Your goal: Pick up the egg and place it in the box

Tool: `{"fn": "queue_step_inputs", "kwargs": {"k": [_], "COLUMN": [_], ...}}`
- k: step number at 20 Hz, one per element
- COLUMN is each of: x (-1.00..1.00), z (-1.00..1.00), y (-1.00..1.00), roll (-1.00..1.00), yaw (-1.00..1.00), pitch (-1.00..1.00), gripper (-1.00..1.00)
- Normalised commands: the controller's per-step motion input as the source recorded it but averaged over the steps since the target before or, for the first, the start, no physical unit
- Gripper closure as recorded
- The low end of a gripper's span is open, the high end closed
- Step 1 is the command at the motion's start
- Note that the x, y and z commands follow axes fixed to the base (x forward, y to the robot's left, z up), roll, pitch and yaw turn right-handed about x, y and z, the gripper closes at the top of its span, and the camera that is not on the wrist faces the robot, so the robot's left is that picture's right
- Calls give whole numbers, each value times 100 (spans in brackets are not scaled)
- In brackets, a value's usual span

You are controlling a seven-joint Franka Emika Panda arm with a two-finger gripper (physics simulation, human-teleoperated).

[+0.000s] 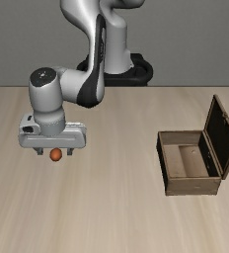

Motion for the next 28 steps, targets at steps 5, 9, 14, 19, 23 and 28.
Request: {"fn": "queue_step_inputs", "kwargs": {"k": [5,9,14,19,23,28], "x": [-40,25,0,0,0,0], "z": [-60,0,20,80,100,100], "y": [0,0,0,0,0,0], "roll": [0,0,0,0,0,0], "yaw": [0,0,0,0,0,0], "pitch": [0,0,0,0,0,0], "gripper": [-100,100,100,100,100,100]}}
